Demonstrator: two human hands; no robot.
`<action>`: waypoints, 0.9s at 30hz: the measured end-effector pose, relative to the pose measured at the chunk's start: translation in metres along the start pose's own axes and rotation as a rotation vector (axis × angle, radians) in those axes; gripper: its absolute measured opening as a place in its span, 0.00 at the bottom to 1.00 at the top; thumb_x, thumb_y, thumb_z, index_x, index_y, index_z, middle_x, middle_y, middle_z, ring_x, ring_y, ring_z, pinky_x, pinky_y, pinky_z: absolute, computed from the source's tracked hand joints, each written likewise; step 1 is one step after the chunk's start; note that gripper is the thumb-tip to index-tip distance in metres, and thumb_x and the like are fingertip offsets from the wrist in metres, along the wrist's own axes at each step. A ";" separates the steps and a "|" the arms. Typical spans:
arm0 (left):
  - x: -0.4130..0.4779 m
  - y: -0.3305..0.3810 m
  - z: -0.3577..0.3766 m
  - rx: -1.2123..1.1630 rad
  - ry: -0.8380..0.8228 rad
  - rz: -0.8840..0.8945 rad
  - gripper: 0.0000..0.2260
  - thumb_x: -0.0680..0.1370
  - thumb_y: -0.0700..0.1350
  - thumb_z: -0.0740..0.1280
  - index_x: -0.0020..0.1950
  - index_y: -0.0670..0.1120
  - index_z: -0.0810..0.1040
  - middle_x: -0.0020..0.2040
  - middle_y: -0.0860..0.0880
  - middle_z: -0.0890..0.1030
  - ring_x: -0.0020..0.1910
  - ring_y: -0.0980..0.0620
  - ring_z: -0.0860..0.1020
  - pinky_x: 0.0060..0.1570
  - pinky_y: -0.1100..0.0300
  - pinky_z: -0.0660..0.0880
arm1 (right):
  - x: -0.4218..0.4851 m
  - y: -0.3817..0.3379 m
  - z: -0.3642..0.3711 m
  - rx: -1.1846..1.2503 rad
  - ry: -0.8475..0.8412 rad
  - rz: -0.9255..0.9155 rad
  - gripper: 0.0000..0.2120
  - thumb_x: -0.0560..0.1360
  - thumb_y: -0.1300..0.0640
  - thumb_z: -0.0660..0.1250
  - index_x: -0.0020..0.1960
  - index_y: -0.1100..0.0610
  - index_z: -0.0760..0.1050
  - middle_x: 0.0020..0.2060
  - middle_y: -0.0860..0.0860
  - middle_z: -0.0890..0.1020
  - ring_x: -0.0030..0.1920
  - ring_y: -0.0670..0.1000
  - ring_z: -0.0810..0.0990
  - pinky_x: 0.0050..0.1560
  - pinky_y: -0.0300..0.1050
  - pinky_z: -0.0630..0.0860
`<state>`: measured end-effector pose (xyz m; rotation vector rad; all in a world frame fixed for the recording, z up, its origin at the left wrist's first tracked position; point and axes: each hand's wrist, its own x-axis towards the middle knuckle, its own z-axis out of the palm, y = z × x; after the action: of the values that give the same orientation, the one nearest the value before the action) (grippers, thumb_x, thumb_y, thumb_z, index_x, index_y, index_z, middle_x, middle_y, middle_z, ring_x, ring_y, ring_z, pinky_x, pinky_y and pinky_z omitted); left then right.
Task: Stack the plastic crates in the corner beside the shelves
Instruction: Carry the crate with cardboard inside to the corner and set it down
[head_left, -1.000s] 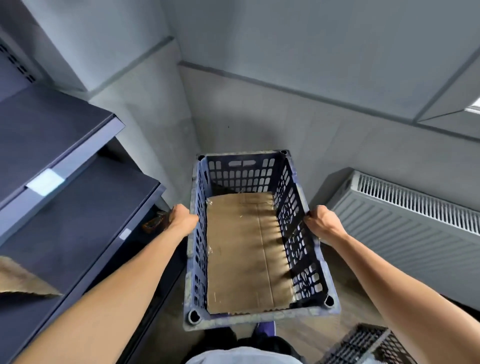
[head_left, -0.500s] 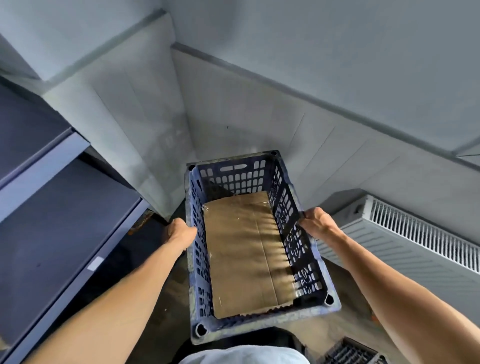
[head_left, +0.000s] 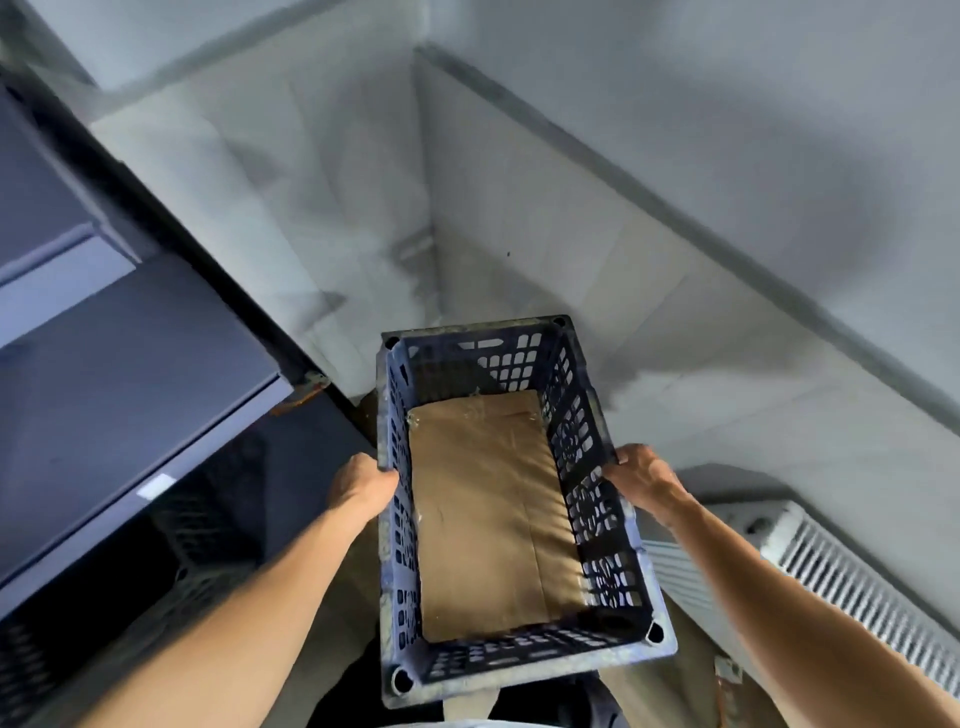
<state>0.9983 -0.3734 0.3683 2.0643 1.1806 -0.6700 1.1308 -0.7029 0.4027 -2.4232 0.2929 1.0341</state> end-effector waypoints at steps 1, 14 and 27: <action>-0.003 0.002 0.008 -0.033 0.016 -0.022 0.11 0.76 0.49 0.66 0.44 0.41 0.80 0.41 0.43 0.83 0.41 0.42 0.83 0.44 0.48 0.83 | 0.012 0.002 -0.004 -0.015 -0.022 -0.018 0.08 0.77 0.56 0.66 0.55 0.56 0.77 0.46 0.57 0.84 0.48 0.60 0.84 0.51 0.57 0.82; 0.001 0.001 0.128 -0.382 0.111 -0.307 0.10 0.79 0.44 0.67 0.51 0.37 0.81 0.51 0.38 0.83 0.51 0.40 0.82 0.54 0.49 0.80 | 0.131 0.003 -0.006 -0.282 -0.174 -0.263 0.10 0.78 0.57 0.66 0.48 0.62 0.82 0.42 0.61 0.84 0.44 0.60 0.83 0.45 0.50 0.78; 0.117 -0.059 0.257 -0.365 0.083 -0.376 0.10 0.79 0.48 0.64 0.48 0.42 0.80 0.44 0.44 0.84 0.38 0.49 0.80 0.28 0.64 0.67 | 0.289 0.053 0.096 -0.386 -0.196 -0.298 0.13 0.77 0.62 0.65 0.53 0.73 0.76 0.49 0.69 0.82 0.49 0.66 0.82 0.52 0.59 0.79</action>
<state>0.9727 -0.4808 0.1014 1.5951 1.6277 -0.4941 1.2510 -0.7014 0.1186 -2.5595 -0.3566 1.2660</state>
